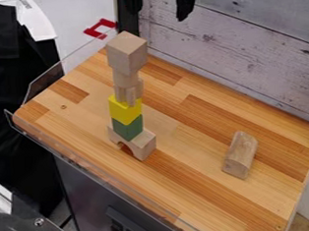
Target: Put the cube in the middle of the table.
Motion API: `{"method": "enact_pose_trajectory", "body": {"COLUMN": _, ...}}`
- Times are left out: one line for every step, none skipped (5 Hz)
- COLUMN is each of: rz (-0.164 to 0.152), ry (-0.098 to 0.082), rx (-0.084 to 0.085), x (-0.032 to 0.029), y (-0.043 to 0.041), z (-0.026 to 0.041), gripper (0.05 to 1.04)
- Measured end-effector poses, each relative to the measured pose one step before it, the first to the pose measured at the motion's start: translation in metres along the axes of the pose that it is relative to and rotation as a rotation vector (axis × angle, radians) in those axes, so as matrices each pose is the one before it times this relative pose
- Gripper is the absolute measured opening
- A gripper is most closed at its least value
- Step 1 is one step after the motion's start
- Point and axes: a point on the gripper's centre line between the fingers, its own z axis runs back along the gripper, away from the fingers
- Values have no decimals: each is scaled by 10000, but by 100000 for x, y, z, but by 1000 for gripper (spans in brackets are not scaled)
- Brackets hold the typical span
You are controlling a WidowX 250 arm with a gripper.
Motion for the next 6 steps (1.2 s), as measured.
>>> {"method": "enact_pose_trajectory", "body": {"rz": -377, "ry": 406, "rx": -130, "x": -1003, "y": 576, "z": -65, "gripper": 999}}
{"method": "enact_pose_trajectory", "body": {"rz": 73, "ry": 93, "rx": -163, "x": -819, "y": 410, "z": 58, "gripper": 999}}
{"method": "enact_pose_trajectory", "body": {"rz": 193, "ry": 175, "rx": -135, "x": -851, "y": 573, "z": 332, "gripper": 999}}
{"method": "enact_pose_trajectory", "body": {"rz": 180, "ry": 394, "rx": -238, "x": -753, "y": 209, "z": -139, "gripper": 999}}
{"method": "enact_pose_trajectory", "body": {"rz": 40, "ry": 317, "rx": -59, "x": -489, "y": -15, "z": -212, "gripper": 999}}
{"method": "enact_pose_trajectory", "body": {"rz": 17, "ry": 262, "rx": -91, "x": -379, "y": -168, "z": -385, "gripper": 999}}
